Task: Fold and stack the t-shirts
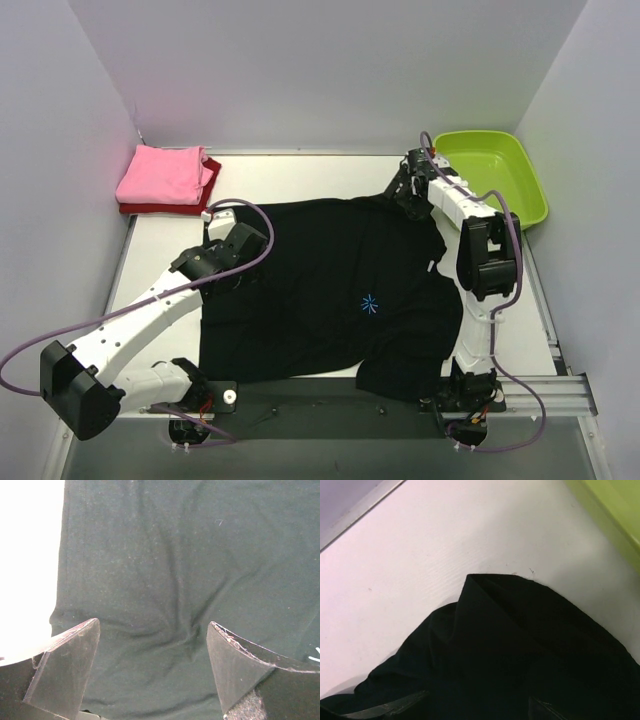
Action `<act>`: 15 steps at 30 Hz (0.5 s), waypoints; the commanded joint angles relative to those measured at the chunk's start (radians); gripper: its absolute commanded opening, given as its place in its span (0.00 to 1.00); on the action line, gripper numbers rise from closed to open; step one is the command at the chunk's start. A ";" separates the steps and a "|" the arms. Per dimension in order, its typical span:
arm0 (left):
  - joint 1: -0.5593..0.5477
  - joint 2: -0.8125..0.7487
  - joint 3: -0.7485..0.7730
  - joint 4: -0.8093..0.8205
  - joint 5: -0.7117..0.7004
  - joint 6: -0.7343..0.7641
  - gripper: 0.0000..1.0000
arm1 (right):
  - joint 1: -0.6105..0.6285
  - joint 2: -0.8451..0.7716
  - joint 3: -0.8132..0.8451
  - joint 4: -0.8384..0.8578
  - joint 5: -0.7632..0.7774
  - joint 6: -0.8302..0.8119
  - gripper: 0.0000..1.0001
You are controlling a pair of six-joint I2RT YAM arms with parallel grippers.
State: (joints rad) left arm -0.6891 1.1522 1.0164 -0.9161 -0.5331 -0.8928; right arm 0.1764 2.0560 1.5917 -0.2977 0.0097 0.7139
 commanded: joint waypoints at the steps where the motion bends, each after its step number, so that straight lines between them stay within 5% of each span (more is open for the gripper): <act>1: 0.017 -0.006 -0.004 0.031 0.013 0.028 0.97 | -0.005 0.019 0.037 -0.017 -0.004 0.016 0.72; 10: 0.031 -0.002 -0.024 0.043 0.027 0.031 0.97 | -0.018 0.049 0.053 -0.017 -0.004 0.019 0.41; 15: 0.036 -0.006 -0.027 0.040 0.025 0.032 0.98 | -0.028 0.056 0.063 -0.017 -0.004 0.018 0.37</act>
State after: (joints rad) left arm -0.6621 1.1549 0.9928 -0.9035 -0.5083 -0.8757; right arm 0.1604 2.0926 1.6093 -0.2977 0.0021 0.7292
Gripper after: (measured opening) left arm 0.975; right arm 0.381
